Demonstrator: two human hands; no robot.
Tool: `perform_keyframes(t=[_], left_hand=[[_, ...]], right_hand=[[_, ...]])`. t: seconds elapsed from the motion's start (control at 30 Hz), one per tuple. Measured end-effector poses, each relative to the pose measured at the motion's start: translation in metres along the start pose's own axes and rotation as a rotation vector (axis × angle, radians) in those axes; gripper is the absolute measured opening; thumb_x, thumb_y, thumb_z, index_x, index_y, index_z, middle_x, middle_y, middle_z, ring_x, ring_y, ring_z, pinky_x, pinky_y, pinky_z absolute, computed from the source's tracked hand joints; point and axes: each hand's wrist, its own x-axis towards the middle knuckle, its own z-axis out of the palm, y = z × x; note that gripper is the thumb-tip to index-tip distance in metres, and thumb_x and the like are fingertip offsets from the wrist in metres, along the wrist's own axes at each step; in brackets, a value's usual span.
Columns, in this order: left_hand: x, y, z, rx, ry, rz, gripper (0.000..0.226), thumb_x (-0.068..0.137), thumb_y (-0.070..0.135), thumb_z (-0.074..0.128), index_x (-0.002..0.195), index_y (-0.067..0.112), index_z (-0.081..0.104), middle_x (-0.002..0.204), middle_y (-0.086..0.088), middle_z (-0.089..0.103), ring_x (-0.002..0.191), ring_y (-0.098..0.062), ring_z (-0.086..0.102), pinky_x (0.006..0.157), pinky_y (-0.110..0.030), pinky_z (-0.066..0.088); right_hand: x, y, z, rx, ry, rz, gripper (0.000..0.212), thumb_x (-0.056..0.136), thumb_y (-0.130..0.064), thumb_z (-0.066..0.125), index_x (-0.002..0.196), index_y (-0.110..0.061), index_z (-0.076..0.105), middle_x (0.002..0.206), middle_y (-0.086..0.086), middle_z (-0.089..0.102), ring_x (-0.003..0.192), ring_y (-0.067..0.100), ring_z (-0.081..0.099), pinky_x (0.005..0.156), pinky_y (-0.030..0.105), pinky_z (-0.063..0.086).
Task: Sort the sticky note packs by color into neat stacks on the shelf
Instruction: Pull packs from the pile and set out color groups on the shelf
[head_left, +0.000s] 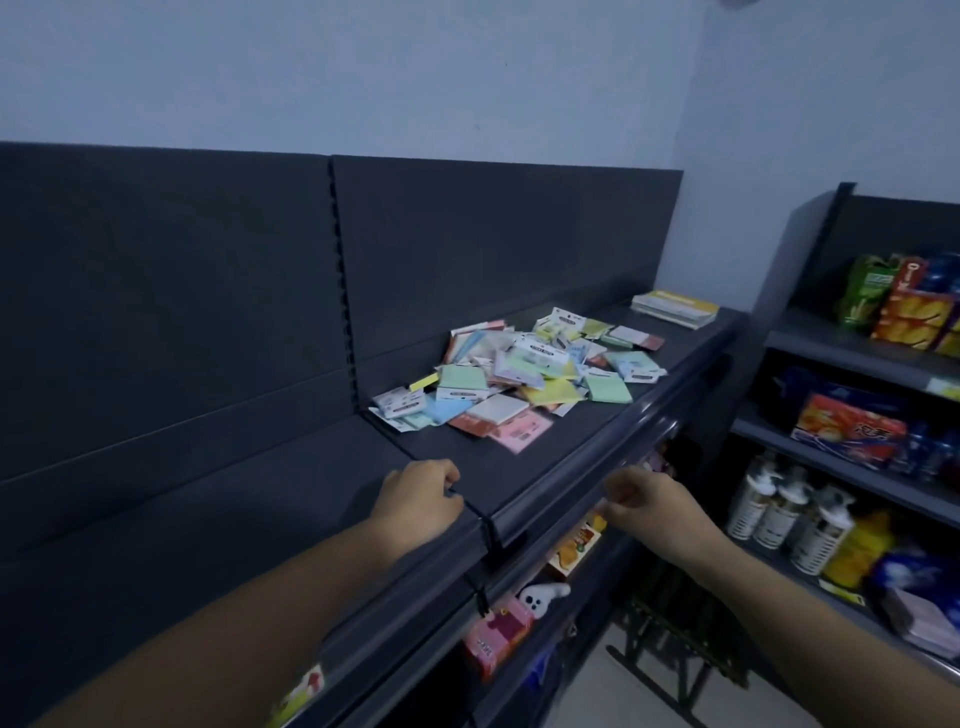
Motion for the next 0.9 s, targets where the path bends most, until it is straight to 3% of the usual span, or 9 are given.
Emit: perform_keyframes(t=[0.13, 0.23, 0.4, 0.5, 0.6, 0.73, 0.9], left_hand=[[0.05, -0.006, 0.0, 0.058, -0.017, -0.049, 0.033, 0.092, 0.025, 0.051, 0.123, 0.014, 0.054, 0.12, -0.002, 0.059, 0.111, -0.019, 0.055, 0.098, -0.033, 0.041], [0.09, -0.016, 0.006, 0.145, -0.056, -0.054, 0.016, 0.09, 0.026, 0.051, 0.103, 0.018, 0.053, 0.113, -0.004, 0.06, 0.111, -0.023, 0.056, 0.093, -0.033, 0.045], [0.167, -0.031, 0.019, 0.237, -0.032, -0.031, 0.013, 0.089, 0.017, 0.046, 0.08, 0.007, 0.046, 0.102, -0.018, 0.06, 0.095, -0.031, 0.057, 0.074, -0.035, 0.043], [0.199, -0.034, 0.024, 0.351, -0.028, -0.042, 0.02, 0.091, 0.02, 0.044, 0.094, 0.003, 0.055, 0.105, -0.017, 0.059, 0.095, -0.03, 0.058, 0.072, -0.034, 0.043], [0.219, -0.03, 0.029, 0.517, -0.035, -0.092, 0.029, 0.091, 0.026, 0.045, 0.109, 0.006, 0.057, 0.116, -0.014, 0.057, 0.104, -0.028, 0.056, 0.081, -0.033, 0.044], [0.238, -0.031, 0.039, 0.695, -0.068, -0.135, 0.044, 0.093, 0.036, 0.04, 0.127, 0.007, 0.043, 0.131, -0.012, 0.049, 0.12, -0.027, 0.044, 0.099, -0.034, 0.031], [0.254, -0.033, 0.038, 0.711, -0.149, -0.271, 0.056, 0.084, 0.042, 0.051, 0.13, 0.012, 0.039, 0.133, -0.008, 0.045, 0.124, -0.025, 0.035, 0.103, -0.037, 0.022]], right_hand=[[0.042, 0.01, 0.002, 0.045, -0.024, 0.005, 0.027, 0.084, -0.022, 0.065, 0.11, -0.013, 0.061, 0.102, -0.002, 0.062, 0.096, 0.012, 0.059, 0.08, 0.022, 0.044], [0.077, 0.017, 0.004, 0.031, -0.073, -0.019, 0.024, 0.085, -0.023, 0.064, 0.108, -0.015, 0.061, 0.101, -0.002, 0.063, 0.094, 0.012, 0.058, 0.078, 0.022, 0.045], [0.168, 0.017, 0.0, 0.011, -0.103, -0.029, 0.024, 0.087, -0.022, 0.062, 0.109, -0.013, 0.061, 0.102, 0.0, 0.062, 0.092, 0.012, 0.057, 0.071, 0.019, 0.041], [0.211, 0.015, 0.004, -0.006, -0.135, -0.072, 0.022, 0.087, -0.017, 0.06, 0.109, -0.013, 0.062, 0.098, 0.0, 0.061, 0.088, 0.014, 0.057, 0.068, 0.02, 0.041], [0.24, 0.017, 0.016, -0.042, -0.193, -0.126, 0.021, 0.086, -0.014, 0.059, 0.107, -0.012, 0.063, 0.098, 0.002, 0.062, 0.09, 0.016, 0.057, 0.07, 0.019, 0.039], [0.279, 0.012, 0.023, -0.022, -0.221, -0.208, 0.012, 0.087, -0.009, 0.054, 0.095, -0.011, 0.062, 0.092, 0.005, 0.062, 0.084, 0.017, 0.055, 0.066, 0.02, 0.039], [0.344, 0.001, 0.03, 0.041, -0.153, -0.289, 0.03, 0.09, -0.013, 0.055, 0.12, -0.009, 0.057, 0.122, 0.004, 0.059, 0.11, 0.018, 0.054, 0.08, 0.018, 0.035]])
